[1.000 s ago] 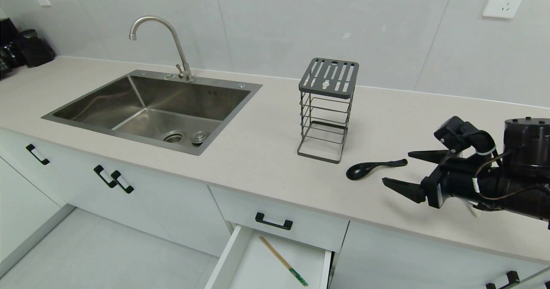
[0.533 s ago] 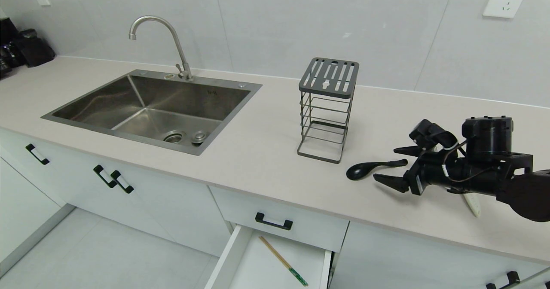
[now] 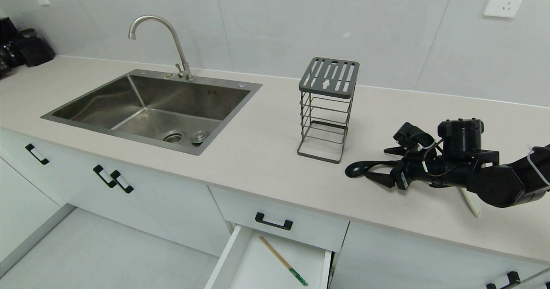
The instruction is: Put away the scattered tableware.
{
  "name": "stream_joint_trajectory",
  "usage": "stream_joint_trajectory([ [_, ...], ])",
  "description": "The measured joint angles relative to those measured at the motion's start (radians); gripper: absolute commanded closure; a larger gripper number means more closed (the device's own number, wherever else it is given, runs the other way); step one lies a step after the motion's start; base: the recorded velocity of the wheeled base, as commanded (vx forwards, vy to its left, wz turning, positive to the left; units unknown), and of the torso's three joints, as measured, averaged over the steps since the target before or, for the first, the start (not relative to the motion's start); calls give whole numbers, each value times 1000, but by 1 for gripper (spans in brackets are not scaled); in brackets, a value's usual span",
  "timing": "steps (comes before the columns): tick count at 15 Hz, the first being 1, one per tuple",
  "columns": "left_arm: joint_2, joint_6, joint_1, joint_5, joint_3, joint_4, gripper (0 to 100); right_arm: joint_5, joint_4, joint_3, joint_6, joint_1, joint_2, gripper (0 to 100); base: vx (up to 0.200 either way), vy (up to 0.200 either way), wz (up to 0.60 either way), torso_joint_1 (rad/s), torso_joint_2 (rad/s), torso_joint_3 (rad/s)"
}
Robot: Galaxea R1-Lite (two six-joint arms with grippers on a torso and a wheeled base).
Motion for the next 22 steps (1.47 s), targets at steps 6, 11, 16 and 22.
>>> stream_joint_trajectory([
  [6,0,0,0,0,0,0,0,36,0,-26,10,3,21,100,0,0,0,0,0,0],
  [11,0,0,0,0,0,0,0,48,25,-4,9,5,-33,100,0,0,0,0,0,0],
  [16,0,0,0,0,0,0,0,56,118,95,4,34,-194,100,0,0,0,0,0,0],
  [22,0,0,0,0,0,0,0,33,122,243,5,189,-327,100,0,0,0,0,0,0],
])
